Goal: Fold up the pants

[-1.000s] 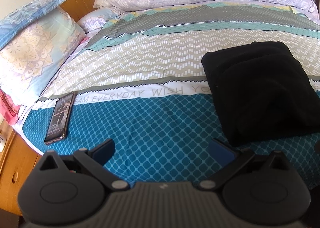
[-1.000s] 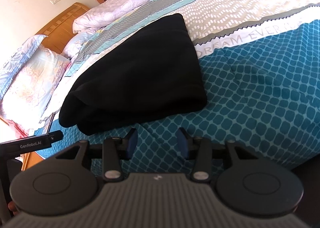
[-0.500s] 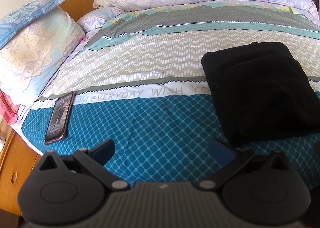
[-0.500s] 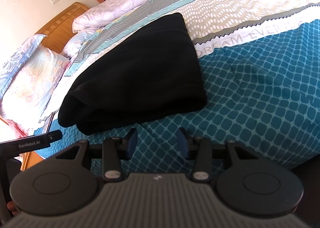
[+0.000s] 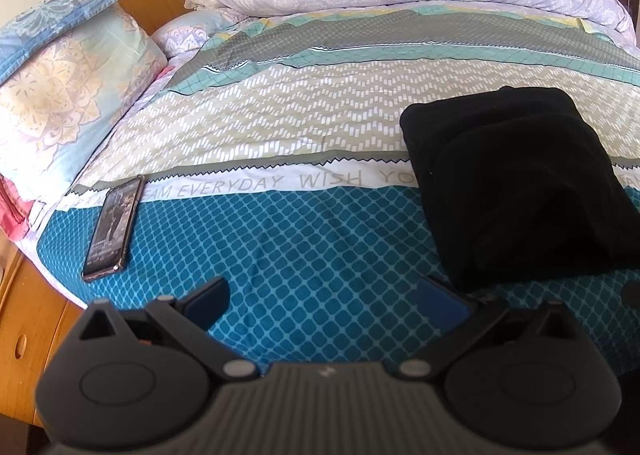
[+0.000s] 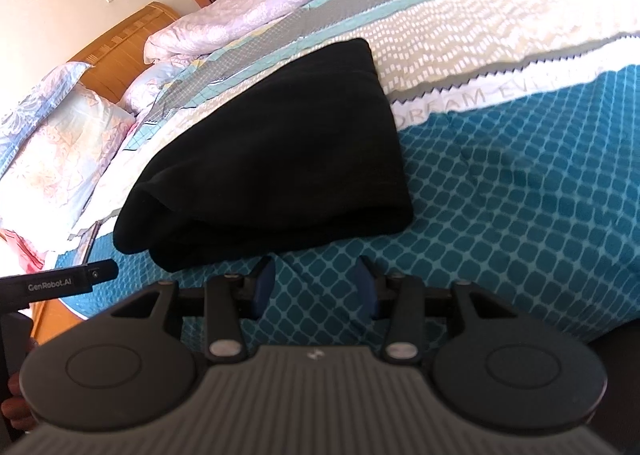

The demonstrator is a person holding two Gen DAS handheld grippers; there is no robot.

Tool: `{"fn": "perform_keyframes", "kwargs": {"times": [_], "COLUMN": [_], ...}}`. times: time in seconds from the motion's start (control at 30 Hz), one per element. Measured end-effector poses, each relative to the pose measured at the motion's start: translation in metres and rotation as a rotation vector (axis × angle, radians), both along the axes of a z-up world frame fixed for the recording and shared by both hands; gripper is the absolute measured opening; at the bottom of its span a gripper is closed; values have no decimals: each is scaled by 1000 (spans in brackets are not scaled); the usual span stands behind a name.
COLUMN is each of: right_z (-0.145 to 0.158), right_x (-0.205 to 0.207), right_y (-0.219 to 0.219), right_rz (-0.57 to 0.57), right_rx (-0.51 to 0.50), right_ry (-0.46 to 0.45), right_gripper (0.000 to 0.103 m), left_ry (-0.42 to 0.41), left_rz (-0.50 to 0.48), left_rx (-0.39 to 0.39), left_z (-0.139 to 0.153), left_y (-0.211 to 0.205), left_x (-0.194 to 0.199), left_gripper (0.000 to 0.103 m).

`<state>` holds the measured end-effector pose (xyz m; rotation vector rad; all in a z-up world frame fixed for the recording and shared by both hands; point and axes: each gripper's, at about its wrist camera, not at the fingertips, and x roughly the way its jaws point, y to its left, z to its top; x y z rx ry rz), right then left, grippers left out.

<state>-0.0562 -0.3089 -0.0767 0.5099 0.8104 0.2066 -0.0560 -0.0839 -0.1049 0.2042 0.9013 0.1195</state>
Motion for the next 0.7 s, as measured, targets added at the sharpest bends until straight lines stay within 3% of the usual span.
{"fn": "perform_keyframes", "kwargs": {"times": [0.33,0.7], "right_z": [-5,-5], "right_x": [2,2], "right_y": [-2,1], "right_rz": [-4,3], "right_rx": [14,35], "right_ry": [23,20], "right_gripper": [49,58], "left_ry": [45,64], "left_rz": [2,-33], "left_rx": [-43,-65], "left_z": [-5,-7], "left_y": [-1,-7], "left_x": [1,-2], "left_gripper": [103,103]}}
